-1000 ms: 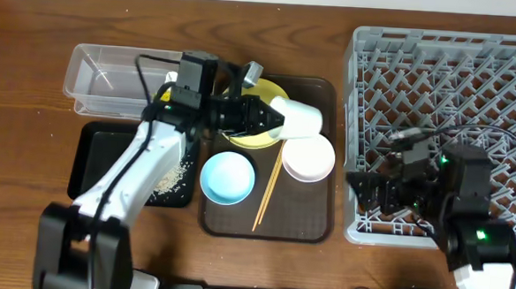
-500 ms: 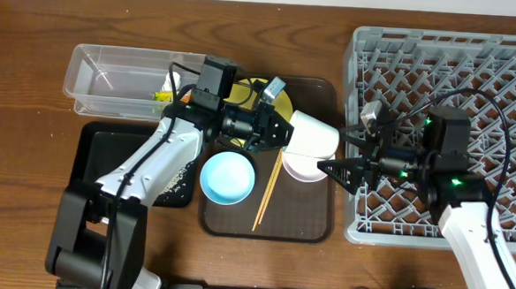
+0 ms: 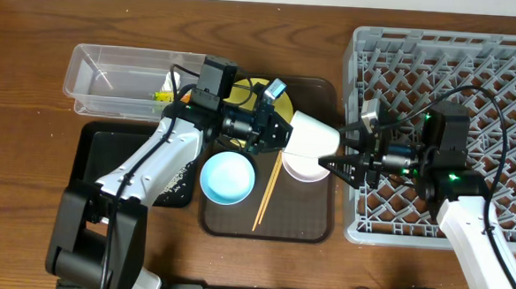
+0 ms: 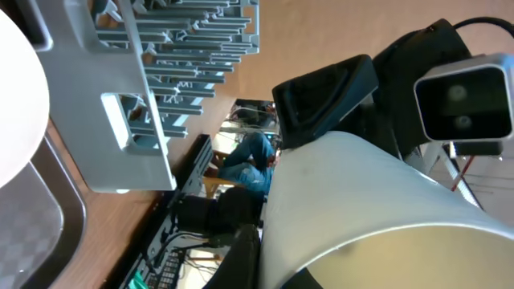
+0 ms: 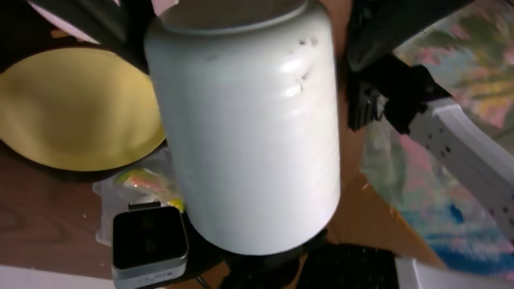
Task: Sort waste into correct bins and load items into the dishwasher rack
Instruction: 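Hand the white cup from the left gripper to the right gripper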
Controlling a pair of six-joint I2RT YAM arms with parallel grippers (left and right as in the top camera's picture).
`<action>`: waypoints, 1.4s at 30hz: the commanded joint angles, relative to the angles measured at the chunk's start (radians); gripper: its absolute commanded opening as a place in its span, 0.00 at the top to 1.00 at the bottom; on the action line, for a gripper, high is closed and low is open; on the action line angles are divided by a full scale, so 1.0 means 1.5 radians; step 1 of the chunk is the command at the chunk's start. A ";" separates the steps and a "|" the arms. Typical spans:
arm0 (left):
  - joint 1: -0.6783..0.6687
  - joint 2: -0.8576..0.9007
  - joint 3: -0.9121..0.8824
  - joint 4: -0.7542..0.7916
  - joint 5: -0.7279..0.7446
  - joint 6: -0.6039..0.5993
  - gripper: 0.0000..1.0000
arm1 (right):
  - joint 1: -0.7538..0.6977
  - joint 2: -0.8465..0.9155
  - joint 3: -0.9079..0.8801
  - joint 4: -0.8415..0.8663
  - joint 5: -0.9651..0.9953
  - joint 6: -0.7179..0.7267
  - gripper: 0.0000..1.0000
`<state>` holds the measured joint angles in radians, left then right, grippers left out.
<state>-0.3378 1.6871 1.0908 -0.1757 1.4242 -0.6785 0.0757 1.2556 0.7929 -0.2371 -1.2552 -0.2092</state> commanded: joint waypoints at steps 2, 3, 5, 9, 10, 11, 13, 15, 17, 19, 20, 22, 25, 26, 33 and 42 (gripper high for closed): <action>-0.002 -0.001 0.007 0.001 0.004 -0.010 0.94 | -0.001 0.002 0.011 0.003 -0.031 -0.006 0.35; -0.002 -0.001 0.007 0.001 0.006 -0.011 0.94 | -0.001 0.002 0.011 0.005 -0.031 -0.006 0.36; -0.002 -0.001 0.007 0.001 0.006 -0.011 0.94 | -0.001 0.002 0.011 0.009 -0.031 -0.006 0.38; -0.002 -0.001 0.007 0.001 0.006 -0.021 0.94 | -0.001 0.002 0.011 0.020 -0.031 -0.006 0.41; -0.002 -0.001 0.007 0.001 0.006 -0.020 0.94 | -0.001 0.002 0.011 0.025 -0.031 -0.004 0.40; -0.002 -0.001 0.007 0.001 0.006 -0.020 0.94 | -0.001 0.002 0.011 0.029 -0.032 -0.003 0.39; -0.002 -0.001 0.007 0.001 0.006 -0.020 0.94 | -0.001 0.002 0.011 0.035 -0.031 -0.003 0.34; -0.002 -0.001 0.007 0.001 0.006 -0.020 0.94 | -0.001 0.002 0.011 0.042 -0.032 -0.003 0.27; -0.002 -0.001 0.007 0.001 0.006 -0.020 0.94 | -0.001 0.002 0.011 0.047 -0.031 -0.003 0.26; -0.002 -0.001 0.007 0.001 0.006 -0.020 0.94 | -0.001 0.002 0.011 0.048 -0.032 -0.003 0.26; -0.002 -0.001 0.007 0.001 0.006 -0.020 0.94 | -0.001 0.002 0.011 0.048 -0.032 -0.003 0.26; -0.002 -0.001 0.007 0.001 0.006 -0.020 0.94 | -0.001 0.002 0.011 0.047 -0.032 -0.003 0.27; -0.002 -0.001 0.007 0.001 0.006 -0.021 0.94 | 0.000 0.002 0.011 0.047 -0.032 -0.003 0.27; -0.002 -0.001 0.007 0.001 0.006 -0.021 0.94 | 0.002 0.002 0.011 0.047 -0.031 -0.003 0.27; -0.013 -0.001 0.007 0.002 0.011 -0.027 0.94 | 0.010 0.002 0.011 0.047 -0.031 -0.003 0.27; -0.016 -0.001 0.007 0.002 0.011 -0.028 0.94 | 0.010 0.002 0.011 0.046 -0.031 -0.003 0.30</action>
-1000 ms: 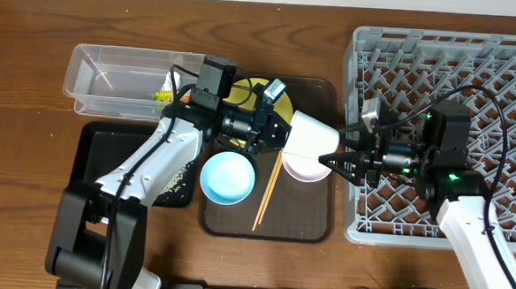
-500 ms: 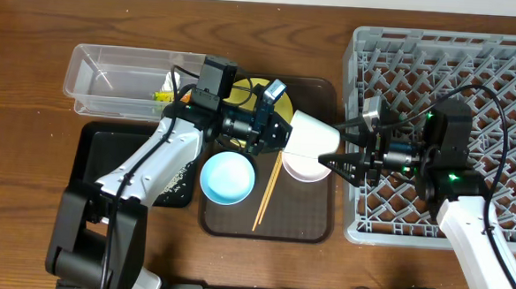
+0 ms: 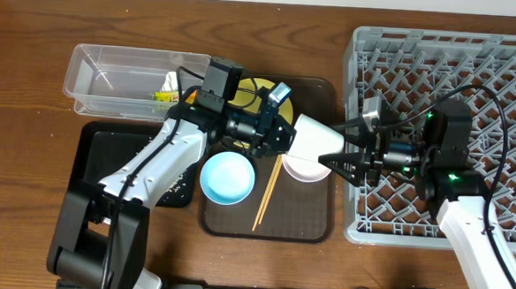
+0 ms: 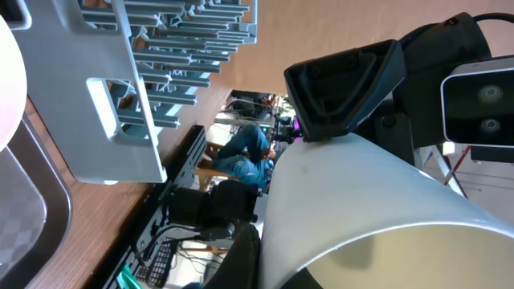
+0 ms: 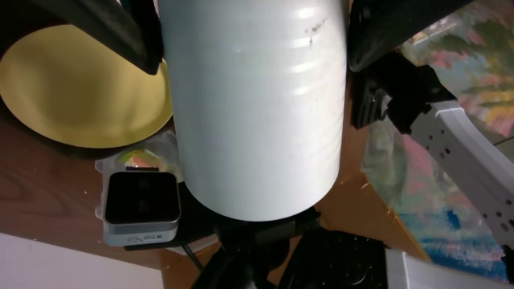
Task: Sort waste into correct bins and load items into the dishwasher rack
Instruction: 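Hand the white cup from the left gripper to the right gripper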
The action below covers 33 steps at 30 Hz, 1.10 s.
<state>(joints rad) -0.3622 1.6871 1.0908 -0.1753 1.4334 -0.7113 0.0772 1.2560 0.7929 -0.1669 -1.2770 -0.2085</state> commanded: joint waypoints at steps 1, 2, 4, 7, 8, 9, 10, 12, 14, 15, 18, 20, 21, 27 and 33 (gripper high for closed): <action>0.001 -0.001 0.007 0.002 0.005 -0.006 0.94 | 0.009 0.002 0.011 -0.001 -0.017 -0.003 0.30; 0.001 -0.001 0.007 0.002 0.005 -0.006 0.94 | 0.009 0.002 0.011 -0.002 -0.017 -0.001 0.30; 0.001 -0.001 0.007 0.002 0.005 -0.006 0.94 | 0.009 0.002 0.011 -0.002 -0.017 0.004 0.31; 0.001 -0.001 0.007 0.002 0.005 -0.006 0.94 | 0.010 0.002 0.011 -0.002 -0.017 0.004 0.31; 0.001 -0.001 0.007 0.002 0.005 -0.006 0.94 | 0.010 0.002 0.011 -0.002 -0.018 0.004 0.31; 0.001 -0.001 0.007 0.002 0.005 -0.006 0.94 | 0.010 0.002 0.011 -0.004 -0.017 0.009 0.31; 0.001 -0.001 0.007 0.002 0.005 -0.006 0.94 | 0.010 0.002 0.011 -0.006 -0.018 0.009 0.31; 0.001 -0.001 0.007 0.002 0.005 -0.006 0.94 | 0.010 0.002 0.011 -0.011 -0.018 0.009 0.30; 0.001 -0.001 0.007 0.002 0.005 -0.006 0.94 | 0.010 0.002 0.011 -0.017 -0.017 0.009 0.30; 0.001 -0.001 0.007 0.002 0.005 -0.006 0.94 | 0.010 0.002 0.011 -0.019 -0.018 0.009 0.30; 0.001 -0.001 0.007 0.002 0.012 -0.006 0.94 | 0.010 0.002 0.011 -0.022 -0.017 0.009 0.30; 0.001 -0.001 0.007 0.002 0.012 -0.006 0.94 | 0.010 0.002 0.011 -0.021 -0.017 0.009 0.30; 0.001 -0.001 0.007 0.003 0.012 -0.006 0.94 | 0.010 0.002 0.011 -0.021 -0.017 0.009 0.30; 0.001 -0.001 0.007 0.004 0.012 -0.006 0.94 | 0.010 0.002 0.011 -0.021 -0.017 0.009 0.37; 0.001 -0.001 0.007 0.004 0.011 -0.006 0.89 | 0.010 0.002 0.011 -0.021 -0.017 0.009 0.44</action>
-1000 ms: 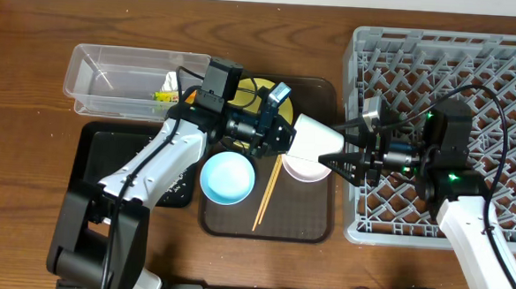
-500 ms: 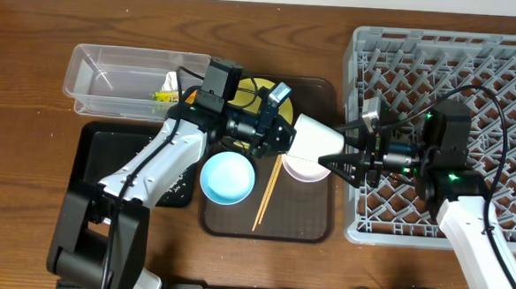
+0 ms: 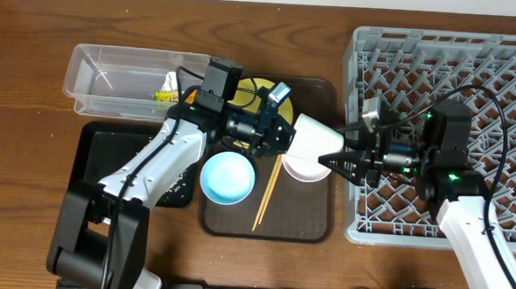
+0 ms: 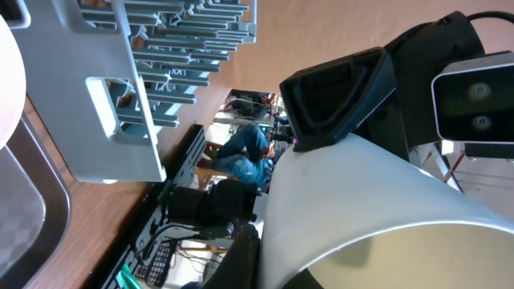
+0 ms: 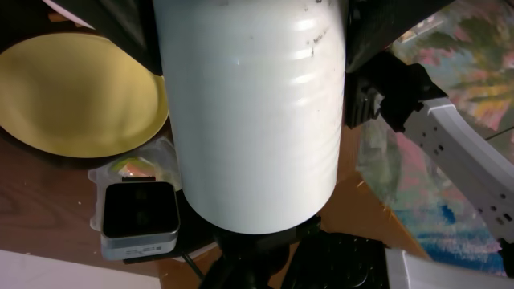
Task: Sort waste into correct bins and load items into the dishwasher rack
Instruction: 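Hand the white cup from the left gripper to the right gripper, then place the white cup into the dish rack with right gripper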
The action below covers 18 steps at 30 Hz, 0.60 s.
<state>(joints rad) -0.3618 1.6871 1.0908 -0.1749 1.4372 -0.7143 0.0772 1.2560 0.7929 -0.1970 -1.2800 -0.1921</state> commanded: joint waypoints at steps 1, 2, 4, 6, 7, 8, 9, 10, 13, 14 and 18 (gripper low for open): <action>0.000 -0.001 0.007 0.004 0.005 -0.002 0.83 | 0.010 0.002 0.011 -0.002 -0.015 -0.002 0.45; 0.000 -0.001 0.007 0.004 -0.001 0.008 0.75 | 0.010 0.002 0.011 -0.002 -0.015 -0.002 0.46; 0.000 -0.001 0.007 0.001 -0.036 0.067 0.65 | 0.010 0.001 0.011 -0.003 0.005 0.028 0.46; 0.000 -0.001 0.007 -0.027 -0.105 0.115 0.62 | 0.010 0.002 0.011 -0.003 0.042 0.068 0.52; 0.000 -0.001 0.007 -0.052 -0.163 0.137 0.61 | 0.010 0.001 0.011 -0.003 0.059 0.084 0.55; 0.000 -0.001 0.007 -0.083 -0.230 0.159 0.60 | 0.010 0.001 0.011 -0.003 0.076 0.096 0.58; 0.000 -0.001 0.007 -0.108 -0.288 0.174 0.59 | 0.010 0.000 0.011 -0.003 0.094 0.105 0.61; 0.001 -0.001 0.007 -0.131 -0.342 0.189 0.59 | 0.010 -0.001 0.011 -0.003 0.109 0.113 0.62; 0.010 -0.006 0.007 -0.184 -0.446 0.243 0.56 | 0.009 -0.010 0.012 -0.006 0.161 0.134 0.67; 0.016 -0.011 0.007 -0.198 -0.464 0.255 0.56 | 0.009 -0.015 0.013 -0.012 0.178 0.136 0.67; 0.038 -0.049 0.007 -0.234 -0.467 0.293 0.51 | 0.006 -0.042 0.031 -0.069 0.254 0.135 0.71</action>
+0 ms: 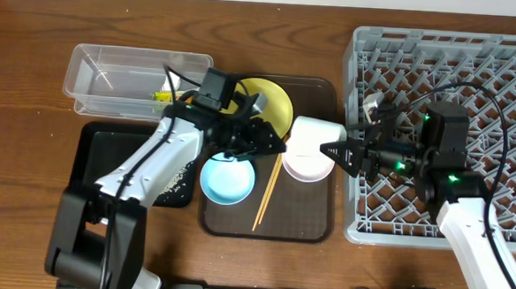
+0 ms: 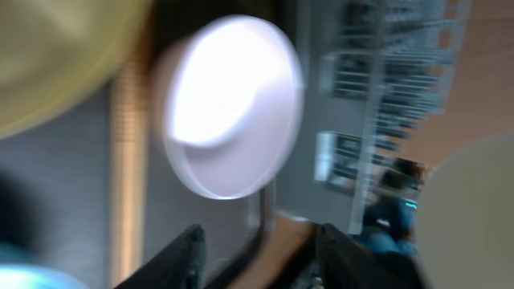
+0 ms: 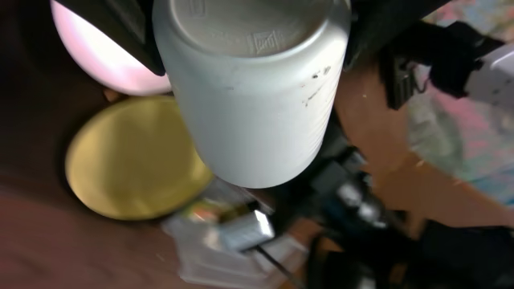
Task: Sort waste into correct bins and load items into the dishwasher rack
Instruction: 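Place the white cup into the dish rack with right gripper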
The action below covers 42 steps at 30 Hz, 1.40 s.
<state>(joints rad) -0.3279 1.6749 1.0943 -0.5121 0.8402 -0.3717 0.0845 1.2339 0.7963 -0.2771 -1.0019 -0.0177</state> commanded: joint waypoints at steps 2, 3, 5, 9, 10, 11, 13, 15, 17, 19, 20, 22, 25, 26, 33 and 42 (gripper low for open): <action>0.030 -0.070 0.005 -0.029 -0.100 0.068 0.50 | -0.006 -0.044 0.051 -0.062 0.103 0.019 0.75; 0.037 -0.085 0.005 -0.039 -0.119 0.068 0.50 | -0.009 -0.051 0.063 -0.088 0.123 0.019 0.75; 0.052 -0.120 0.005 -0.068 -0.164 0.071 0.51 | -0.018 -0.066 0.097 -0.158 0.189 0.019 0.78; 0.082 -0.193 0.005 -0.130 -0.261 0.073 0.50 | -0.034 -0.079 0.183 -0.308 0.373 0.019 0.78; 0.091 -0.212 0.005 -0.146 -0.289 0.073 0.50 | -0.039 -0.078 0.209 -0.347 0.423 0.019 0.77; 0.099 -0.230 0.005 -0.161 -0.313 0.073 0.50 | -0.043 -0.077 0.231 -0.380 0.471 0.019 0.77; 0.111 -0.257 0.005 -0.186 -0.349 0.073 0.50 | -0.055 -0.077 0.265 -0.429 0.548 0.020 0.77; 0.119 -0.277 0.005 -0.203 -0.377 0.073 0.50 | -0.072 -0.077 0.289 -0.468 0.623 0.036 0.79; 0.121 -0.288 0.005 -0.212 -0.396 0.073 0.50 | -0.091 -0.077 0.296 -0.489 0.679 0.051 0.85; 0.121 -0.291 0.005 -0.214 -0.402 0.073 0.50 | -0.113 -0.075 0.296 -0.508 0.719 0.061 0.87; 0.121 -0.291 0.005 -0.214 -0.402 0.073 0.50 | -0.122 -0.073 0.296 -0.516 0.731 0.062 0.87; 0.121 -0.289 0.005 -0.214 -0.402 0.073 0.50 | -0.148 -0.064 0.296 -0.535 0.751 0.062 0.87; 0.121 -0.289 0.005 -0.214 -0.402 0.072 0.50 | -0.188 -0.040 0.296 -0.555 0.753 0.061 0.87; 0.121 -0.289 0.005 -0.214 -0.402 0.072 0.50 | -0.198 -0.031 0.296 -0.560 0.753 0.061 0.87; 0.121 -0.289 0.005 -0.214 -0.402 0.072 0.50 | -0.249 0.053 0.296 -0.591 0.753 0.061 0.91; 0.121 -0.289 0.005 -0.214 -0.402 0.072 0.50 | -0.268 0.152 0.295 -0.605 0.753 0.071 0.94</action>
<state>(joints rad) -0.1505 1.2419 1.0946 -0.8310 0.2543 -0.2798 -0.3058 1.4288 1.2240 -1.1851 0.1143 0.0612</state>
